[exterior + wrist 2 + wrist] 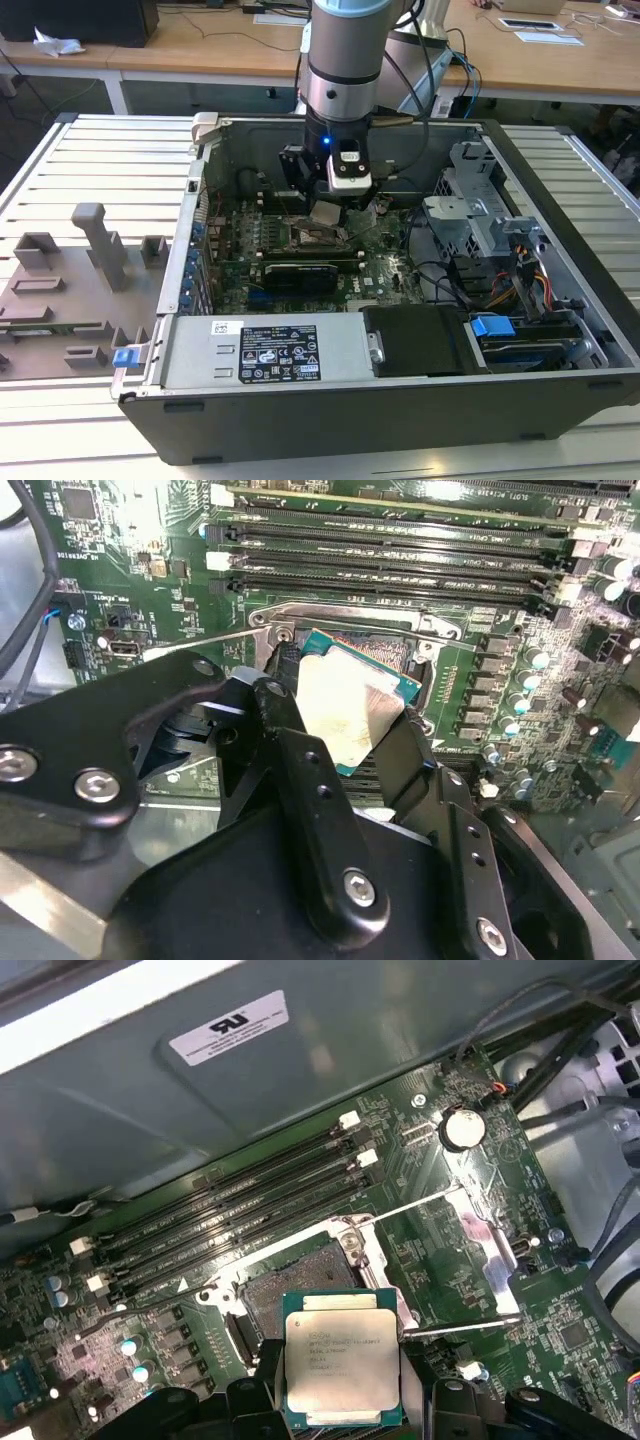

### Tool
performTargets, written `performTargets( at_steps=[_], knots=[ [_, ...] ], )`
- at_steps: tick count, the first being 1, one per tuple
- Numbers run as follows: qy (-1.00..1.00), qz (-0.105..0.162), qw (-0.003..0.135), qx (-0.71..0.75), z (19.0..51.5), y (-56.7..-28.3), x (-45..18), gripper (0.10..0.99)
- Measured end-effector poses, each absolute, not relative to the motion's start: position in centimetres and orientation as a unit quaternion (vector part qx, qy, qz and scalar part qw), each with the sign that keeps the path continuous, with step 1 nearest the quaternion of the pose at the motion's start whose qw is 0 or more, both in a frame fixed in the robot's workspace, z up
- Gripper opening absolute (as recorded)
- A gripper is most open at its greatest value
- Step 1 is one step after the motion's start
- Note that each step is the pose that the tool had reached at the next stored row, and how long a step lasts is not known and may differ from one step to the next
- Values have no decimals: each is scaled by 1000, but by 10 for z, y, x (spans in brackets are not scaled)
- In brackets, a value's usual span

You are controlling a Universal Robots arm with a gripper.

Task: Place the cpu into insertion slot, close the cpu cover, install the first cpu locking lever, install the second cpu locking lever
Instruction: 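Place the cpu into insertion slot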

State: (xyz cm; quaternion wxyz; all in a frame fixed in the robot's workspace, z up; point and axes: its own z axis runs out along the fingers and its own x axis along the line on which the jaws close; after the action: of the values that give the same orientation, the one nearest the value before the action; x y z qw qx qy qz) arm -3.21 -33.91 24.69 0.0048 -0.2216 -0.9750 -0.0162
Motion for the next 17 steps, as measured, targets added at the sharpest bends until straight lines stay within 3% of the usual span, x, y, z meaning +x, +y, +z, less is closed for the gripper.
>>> performTargets(
  at_steps=[17],
  knots=[
    [-952,-12,2,-305,246,-339,-32,545]
  ],
)
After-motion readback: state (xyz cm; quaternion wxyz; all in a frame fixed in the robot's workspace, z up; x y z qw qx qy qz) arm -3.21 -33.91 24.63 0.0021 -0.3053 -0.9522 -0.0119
